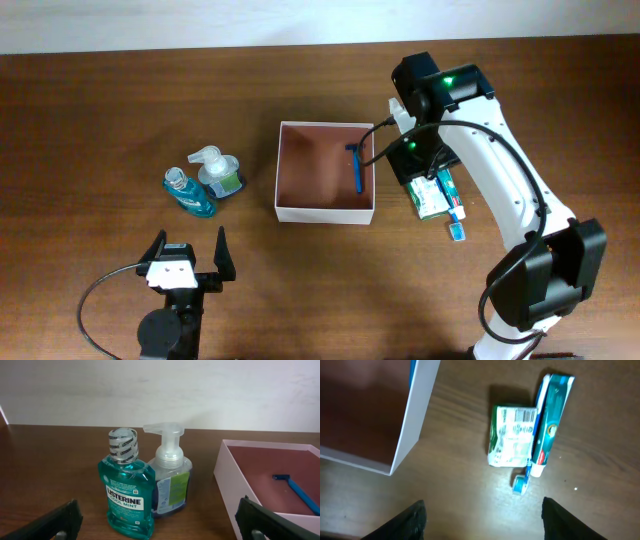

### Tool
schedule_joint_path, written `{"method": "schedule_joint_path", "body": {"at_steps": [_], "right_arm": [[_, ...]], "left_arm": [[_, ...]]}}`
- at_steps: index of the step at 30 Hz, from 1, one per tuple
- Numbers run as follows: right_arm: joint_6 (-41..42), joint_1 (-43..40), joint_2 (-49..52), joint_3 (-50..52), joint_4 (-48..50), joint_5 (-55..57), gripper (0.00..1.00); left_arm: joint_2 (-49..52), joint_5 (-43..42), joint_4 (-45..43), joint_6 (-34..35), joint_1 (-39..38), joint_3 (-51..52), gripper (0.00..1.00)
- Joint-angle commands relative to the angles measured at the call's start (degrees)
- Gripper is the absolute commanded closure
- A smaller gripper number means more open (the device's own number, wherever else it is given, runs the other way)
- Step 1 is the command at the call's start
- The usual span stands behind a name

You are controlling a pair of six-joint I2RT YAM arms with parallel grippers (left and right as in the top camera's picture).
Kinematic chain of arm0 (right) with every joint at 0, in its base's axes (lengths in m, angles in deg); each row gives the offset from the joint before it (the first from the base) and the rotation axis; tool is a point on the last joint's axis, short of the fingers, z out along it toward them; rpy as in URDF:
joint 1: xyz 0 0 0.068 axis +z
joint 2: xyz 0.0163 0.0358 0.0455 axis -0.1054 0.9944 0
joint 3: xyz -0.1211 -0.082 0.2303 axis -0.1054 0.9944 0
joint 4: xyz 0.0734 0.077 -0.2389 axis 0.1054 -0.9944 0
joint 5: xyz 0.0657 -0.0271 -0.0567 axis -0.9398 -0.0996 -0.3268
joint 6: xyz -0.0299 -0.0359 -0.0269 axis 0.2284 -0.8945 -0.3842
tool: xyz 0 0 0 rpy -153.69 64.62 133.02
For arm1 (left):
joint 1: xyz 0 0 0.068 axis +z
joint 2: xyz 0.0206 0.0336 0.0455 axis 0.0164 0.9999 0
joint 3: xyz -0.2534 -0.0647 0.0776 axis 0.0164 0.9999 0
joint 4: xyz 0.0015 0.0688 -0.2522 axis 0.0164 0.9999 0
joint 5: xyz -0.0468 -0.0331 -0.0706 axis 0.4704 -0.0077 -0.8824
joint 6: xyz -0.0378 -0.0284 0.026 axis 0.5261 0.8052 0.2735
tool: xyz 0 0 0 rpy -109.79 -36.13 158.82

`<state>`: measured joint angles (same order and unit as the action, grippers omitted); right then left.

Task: Pack container
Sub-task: 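Move the right gripper over the green-white soap bar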

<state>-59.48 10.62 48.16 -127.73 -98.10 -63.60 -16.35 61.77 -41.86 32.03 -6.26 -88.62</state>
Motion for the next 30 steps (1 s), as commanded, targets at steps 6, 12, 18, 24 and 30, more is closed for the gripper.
{"method": "schedule_joint_path", "body": {"at_steps": [6,12,18,24,30], "right_arm": [[-3.32,3.28,-10.64,0.2,0.52,-0.22,0.33],[-3.45,3.13,-16.63,0.2,1.07,3.02,0.33],[-1.95,-0.83,-16.79,3.06,1.95,3.63,0.32],[-2.23,-6.16,-16.79,13.22,9.7,2.03,0.31],[-8.66,-8.87,-16.61,22.34,18.49,-5.25,0.18]], "left_arm": [[-0.37,-0.63,-0.17,0.11,0.35,0.48,0.0],[-0.37,-0.61,-0.17,0.11,0.35,0.48,0.01],[-0.37,-0.63,-0.17,0.11,0.35,0.48,0.0],[-0.37,-0.61,-0.17,0.11,0.35,0.48,0.01],[-0.37,-0.63,-0.17,0.11,0.35,0.48,0.01]]}}
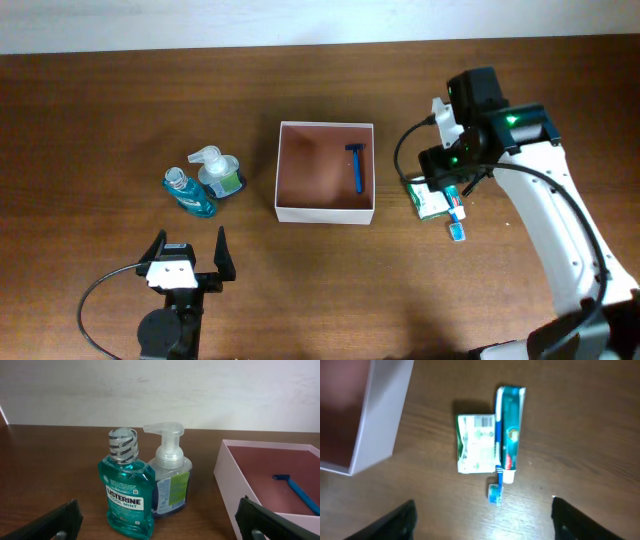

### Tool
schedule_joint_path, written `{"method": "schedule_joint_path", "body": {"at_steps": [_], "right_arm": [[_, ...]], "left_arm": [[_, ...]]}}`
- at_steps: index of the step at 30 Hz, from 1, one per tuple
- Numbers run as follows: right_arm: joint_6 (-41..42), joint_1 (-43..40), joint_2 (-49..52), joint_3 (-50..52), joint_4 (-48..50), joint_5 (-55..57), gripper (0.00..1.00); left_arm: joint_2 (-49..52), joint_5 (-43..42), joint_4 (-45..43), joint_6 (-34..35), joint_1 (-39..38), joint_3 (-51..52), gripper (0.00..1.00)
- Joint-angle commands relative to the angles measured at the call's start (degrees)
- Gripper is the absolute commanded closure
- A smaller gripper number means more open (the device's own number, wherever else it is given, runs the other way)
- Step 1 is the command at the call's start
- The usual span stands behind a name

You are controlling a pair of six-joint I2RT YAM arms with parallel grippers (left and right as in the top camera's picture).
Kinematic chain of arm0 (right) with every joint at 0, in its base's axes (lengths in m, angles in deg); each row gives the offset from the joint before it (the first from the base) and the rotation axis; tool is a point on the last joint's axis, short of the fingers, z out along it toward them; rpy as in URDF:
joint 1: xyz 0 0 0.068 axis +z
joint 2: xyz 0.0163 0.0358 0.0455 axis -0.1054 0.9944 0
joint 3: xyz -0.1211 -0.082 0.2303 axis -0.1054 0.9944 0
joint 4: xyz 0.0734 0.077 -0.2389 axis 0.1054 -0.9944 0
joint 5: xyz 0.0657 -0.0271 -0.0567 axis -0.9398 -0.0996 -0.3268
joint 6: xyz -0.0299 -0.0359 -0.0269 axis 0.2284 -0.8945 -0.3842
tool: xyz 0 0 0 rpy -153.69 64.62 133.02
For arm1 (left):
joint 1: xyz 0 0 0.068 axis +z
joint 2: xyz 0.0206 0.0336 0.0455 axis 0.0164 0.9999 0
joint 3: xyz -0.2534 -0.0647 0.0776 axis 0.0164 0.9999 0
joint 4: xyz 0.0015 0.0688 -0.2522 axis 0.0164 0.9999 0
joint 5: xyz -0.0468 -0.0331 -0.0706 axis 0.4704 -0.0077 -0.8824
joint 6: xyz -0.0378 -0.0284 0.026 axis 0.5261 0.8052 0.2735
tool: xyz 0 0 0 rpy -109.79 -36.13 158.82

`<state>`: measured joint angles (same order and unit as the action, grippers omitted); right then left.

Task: Pack container
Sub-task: 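Move the right gripper over the green-white soap bar, then lower and grasp the soap bar with the right gripper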

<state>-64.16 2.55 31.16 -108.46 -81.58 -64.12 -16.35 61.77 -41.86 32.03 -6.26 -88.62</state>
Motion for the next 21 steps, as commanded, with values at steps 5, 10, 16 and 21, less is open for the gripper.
{"method": "schedule_joint_path", "body": {"at_steps": [5,10,16,21], "right_arm": [[-4.83,-0.85,0.42,8.39,6.95,-4.7,0.15],[-4.81,-0.85,0.44,13.49,12.17,-4.72,0.14],[-4.81,-0.85,0.5,16.79,18.03,-4.98,0.15],[-4.74,-0.85,1.49,16.92,21.09,-4.96,0.18]], "left_arm": [[-0.37,-0.61,-0.17,0.11,0.35,0.48,0.01],[-0.37,-0.61,-0.17,0.11,0.35,0.48,0.01],[-0.37,-0.61,-0.17,0.11,0.35,0.48,0.01],[-0.37,-0.63,-0.17,0.11,0.35,0.48,0.01]]}}
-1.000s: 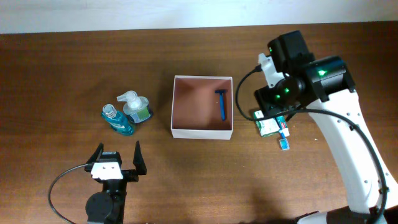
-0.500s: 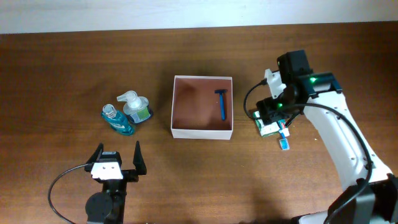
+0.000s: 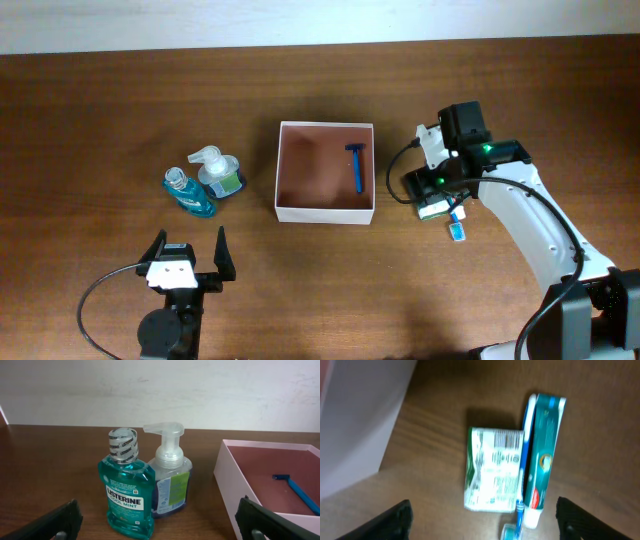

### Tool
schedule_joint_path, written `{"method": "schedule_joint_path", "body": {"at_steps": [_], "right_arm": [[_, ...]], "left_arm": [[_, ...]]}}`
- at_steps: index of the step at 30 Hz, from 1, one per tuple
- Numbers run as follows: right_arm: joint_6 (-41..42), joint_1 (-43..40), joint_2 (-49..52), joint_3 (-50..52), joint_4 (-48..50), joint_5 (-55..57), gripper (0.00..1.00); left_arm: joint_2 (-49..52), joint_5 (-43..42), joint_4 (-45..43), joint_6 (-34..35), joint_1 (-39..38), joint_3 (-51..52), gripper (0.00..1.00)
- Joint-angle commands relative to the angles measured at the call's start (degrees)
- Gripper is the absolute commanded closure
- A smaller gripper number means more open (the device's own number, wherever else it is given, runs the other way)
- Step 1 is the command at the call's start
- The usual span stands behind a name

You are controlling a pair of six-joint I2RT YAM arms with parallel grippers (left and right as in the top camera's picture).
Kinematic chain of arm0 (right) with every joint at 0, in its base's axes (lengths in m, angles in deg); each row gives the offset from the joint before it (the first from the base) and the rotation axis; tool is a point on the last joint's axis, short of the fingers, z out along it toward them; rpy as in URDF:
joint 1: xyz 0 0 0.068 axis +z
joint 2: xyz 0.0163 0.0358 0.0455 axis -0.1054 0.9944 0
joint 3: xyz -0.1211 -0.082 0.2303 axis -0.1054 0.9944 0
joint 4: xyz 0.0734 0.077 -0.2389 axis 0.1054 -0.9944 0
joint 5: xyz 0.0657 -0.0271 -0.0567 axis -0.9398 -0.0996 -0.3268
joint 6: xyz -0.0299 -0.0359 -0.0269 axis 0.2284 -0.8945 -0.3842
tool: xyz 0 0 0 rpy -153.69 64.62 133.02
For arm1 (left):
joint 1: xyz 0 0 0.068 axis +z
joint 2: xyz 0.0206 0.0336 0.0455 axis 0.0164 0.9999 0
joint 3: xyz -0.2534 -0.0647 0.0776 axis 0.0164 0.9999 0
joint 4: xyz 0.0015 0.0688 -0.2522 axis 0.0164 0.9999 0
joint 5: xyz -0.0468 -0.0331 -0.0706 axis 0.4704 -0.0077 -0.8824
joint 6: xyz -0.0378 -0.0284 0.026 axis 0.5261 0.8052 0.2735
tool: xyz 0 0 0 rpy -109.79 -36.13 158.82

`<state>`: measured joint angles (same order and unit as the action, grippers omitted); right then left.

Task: Pack container
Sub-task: 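Lower and grasp the soap bar with the right gripper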

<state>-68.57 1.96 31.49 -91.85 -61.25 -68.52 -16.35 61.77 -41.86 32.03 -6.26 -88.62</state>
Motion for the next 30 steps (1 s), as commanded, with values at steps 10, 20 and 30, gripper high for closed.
{"method": "schedule_joint_path", "body": {"at_steps": [10,20,30], "right_arm": [[3.37,-0.28,9.4,0.28,1.99,-0.31,0.21],[3.32,-0.28,14.03,0.28,3.61,1.09,0.21],[3.37,-0.28,17.2,0.28,4.57,1.68,0.29]], "left_arm": [[-0.37,-0.63,-0.17,0.11,0.35,0.48,0.01],[-0.37,-0.63,-0.17,0.11,0.35,0.48,0.01],[-0.37,-0.63,-0.17,0.11,0.35,0.48,0.01]]}}
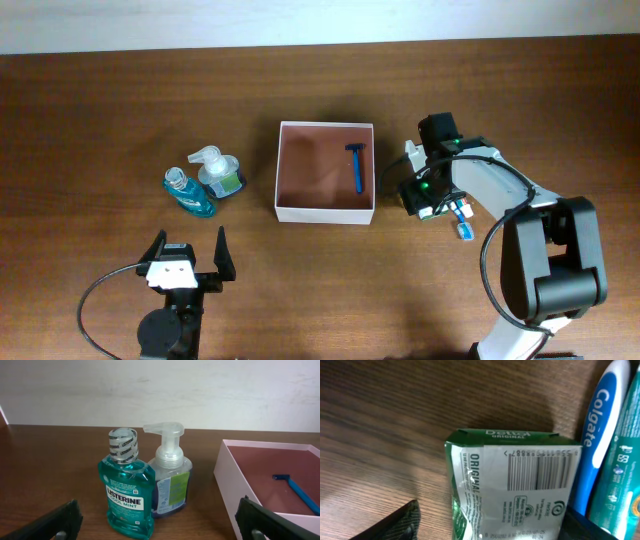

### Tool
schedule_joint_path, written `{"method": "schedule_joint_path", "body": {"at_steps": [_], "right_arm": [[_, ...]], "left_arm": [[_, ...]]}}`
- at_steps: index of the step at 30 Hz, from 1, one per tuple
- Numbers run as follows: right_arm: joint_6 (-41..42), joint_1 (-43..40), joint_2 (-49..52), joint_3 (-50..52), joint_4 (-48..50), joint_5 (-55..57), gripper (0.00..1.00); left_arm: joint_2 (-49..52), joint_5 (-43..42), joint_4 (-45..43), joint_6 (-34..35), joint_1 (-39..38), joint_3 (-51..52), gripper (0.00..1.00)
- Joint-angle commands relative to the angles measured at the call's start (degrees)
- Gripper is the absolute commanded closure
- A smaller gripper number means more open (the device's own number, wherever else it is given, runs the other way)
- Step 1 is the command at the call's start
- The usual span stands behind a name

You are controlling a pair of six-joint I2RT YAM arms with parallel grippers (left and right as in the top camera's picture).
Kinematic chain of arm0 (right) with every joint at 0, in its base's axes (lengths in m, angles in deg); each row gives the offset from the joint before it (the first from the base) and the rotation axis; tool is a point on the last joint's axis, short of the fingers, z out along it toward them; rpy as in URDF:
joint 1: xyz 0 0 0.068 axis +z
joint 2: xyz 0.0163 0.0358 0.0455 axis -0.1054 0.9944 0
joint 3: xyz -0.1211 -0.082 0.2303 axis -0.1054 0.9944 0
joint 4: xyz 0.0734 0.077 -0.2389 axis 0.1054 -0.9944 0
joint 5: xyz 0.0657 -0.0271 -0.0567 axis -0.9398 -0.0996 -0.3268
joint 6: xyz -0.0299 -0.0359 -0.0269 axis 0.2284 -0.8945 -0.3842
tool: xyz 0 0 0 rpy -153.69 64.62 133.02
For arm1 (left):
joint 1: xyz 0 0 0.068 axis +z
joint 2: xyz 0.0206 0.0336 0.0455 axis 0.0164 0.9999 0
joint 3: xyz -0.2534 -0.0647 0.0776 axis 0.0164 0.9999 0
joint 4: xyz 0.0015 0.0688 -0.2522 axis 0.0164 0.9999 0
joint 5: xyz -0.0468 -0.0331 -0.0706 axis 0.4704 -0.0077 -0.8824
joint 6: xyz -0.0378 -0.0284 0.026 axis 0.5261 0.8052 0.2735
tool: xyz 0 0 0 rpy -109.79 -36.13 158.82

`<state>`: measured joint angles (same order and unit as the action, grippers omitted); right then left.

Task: Pack container
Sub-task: 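Lower and grasp the soap bar with the right gripper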

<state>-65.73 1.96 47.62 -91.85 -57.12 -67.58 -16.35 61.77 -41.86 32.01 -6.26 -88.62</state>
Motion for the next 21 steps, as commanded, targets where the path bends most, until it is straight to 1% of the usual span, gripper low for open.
{"method": "schedule_joint_path", "body": {"at_steps": [1,5,12,19,21], "right_arm": [[0.52,-0.28,1.07,0.28,0.5,0.74,0.3],[0.5,-0.87,1.07,0.28,0.39,0.74,0.39],[1.33,-3.67,0.98,-0.46,-0.63,0.7,0.49],[1.33,-5.03,0.98,-7.32,-5.29,-1.2,0.63],[1.33,-4.9,0.98,-9.9,-6.8,-2.4,0.64]], "left_arm": [[-0.37,-0.63,-0.17,0.13,0.35,0.48,0.01],[-0.37,-0.63,-0.17,0.13,0.35,0.48,0.01],[-0.37,-0.63,-0.17,0.13,0.35,0.48,0.01],[-0.37,-0.61,-0.17,0.13,0.35,0.48,0.01],[-0.37,-0.61,-0.17,0.13,0.35,0.48,0.01]]}}
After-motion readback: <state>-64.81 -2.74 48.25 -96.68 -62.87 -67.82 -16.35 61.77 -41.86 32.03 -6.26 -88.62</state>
